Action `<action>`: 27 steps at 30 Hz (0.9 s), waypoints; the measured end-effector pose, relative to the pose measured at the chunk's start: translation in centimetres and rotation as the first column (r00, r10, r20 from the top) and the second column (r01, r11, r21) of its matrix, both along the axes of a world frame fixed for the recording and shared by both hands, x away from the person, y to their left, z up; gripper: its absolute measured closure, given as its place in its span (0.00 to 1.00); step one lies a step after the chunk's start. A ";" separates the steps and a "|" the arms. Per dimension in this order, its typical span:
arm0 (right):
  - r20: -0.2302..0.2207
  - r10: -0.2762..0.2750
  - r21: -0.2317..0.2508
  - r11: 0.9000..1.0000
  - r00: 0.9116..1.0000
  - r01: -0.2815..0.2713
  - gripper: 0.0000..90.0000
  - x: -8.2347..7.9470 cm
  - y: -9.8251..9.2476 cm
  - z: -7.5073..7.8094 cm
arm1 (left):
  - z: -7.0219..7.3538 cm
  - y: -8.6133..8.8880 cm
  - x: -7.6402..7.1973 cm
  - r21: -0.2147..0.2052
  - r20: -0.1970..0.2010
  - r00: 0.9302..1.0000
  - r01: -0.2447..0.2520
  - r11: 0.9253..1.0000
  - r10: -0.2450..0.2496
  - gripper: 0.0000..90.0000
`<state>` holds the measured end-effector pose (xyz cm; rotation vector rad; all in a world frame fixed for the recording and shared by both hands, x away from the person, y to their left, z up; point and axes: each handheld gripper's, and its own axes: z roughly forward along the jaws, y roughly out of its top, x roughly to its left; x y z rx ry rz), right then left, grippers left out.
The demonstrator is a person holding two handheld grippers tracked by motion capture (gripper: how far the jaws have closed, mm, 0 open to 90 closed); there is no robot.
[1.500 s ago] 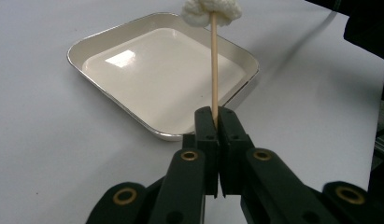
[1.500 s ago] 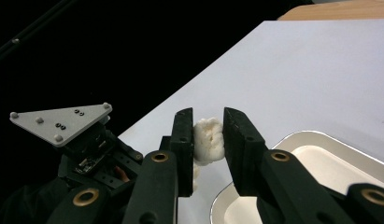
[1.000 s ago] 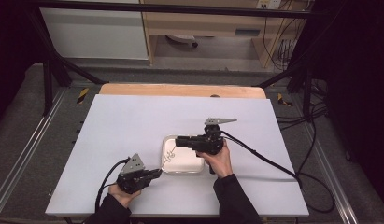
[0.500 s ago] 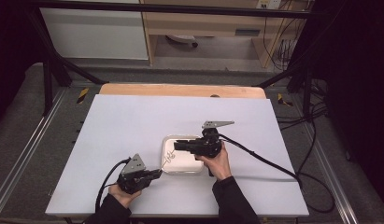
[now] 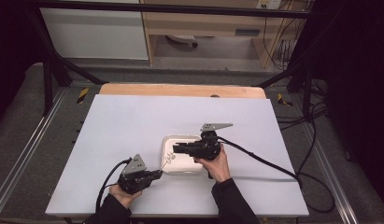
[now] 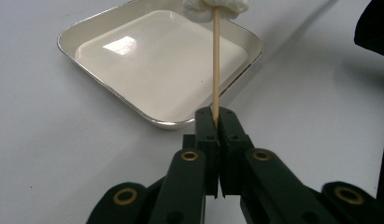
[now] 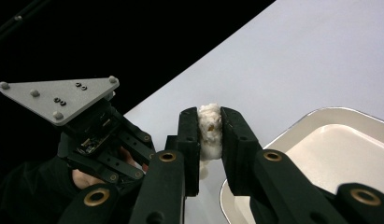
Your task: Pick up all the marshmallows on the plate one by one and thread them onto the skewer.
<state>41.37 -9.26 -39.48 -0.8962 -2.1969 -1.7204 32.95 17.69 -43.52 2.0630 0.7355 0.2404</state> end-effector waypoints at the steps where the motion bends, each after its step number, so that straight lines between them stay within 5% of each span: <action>1: 0.003 0.000 -0.002 1.000 1.000 0.000 0.88 0.0 0.0 -0.1 | 0.0 0.0 0.0 0.001 0.001 1.000 -0.002 1.000 0.002 0.98; 19: 0.007 0.019 -0.036 0.999 1.000 -0.019 0.85 -0.4 0.7 -1.2 | -0.1 -0.2 0.3 -0.045 0.008 1.000 0.018 0.999 -0.017 0.98; 25: 0.061 -0.020 -0.061 0.998 0.998 0.024 0.54 -0.6 0.2 -0.6 | 0.0 -0.1 0.2 -0.049 0.015 1.000 0.014 0.999 -0.014 0.98; 27: 0.066 -0.031 -0.055 0.998 0.997 0.035 0.51 -0.7 0.1 -0.4 | 0.0 0.0 0.3 -0.053 0.002 1.000 0.007 0.999 -0.007 0.98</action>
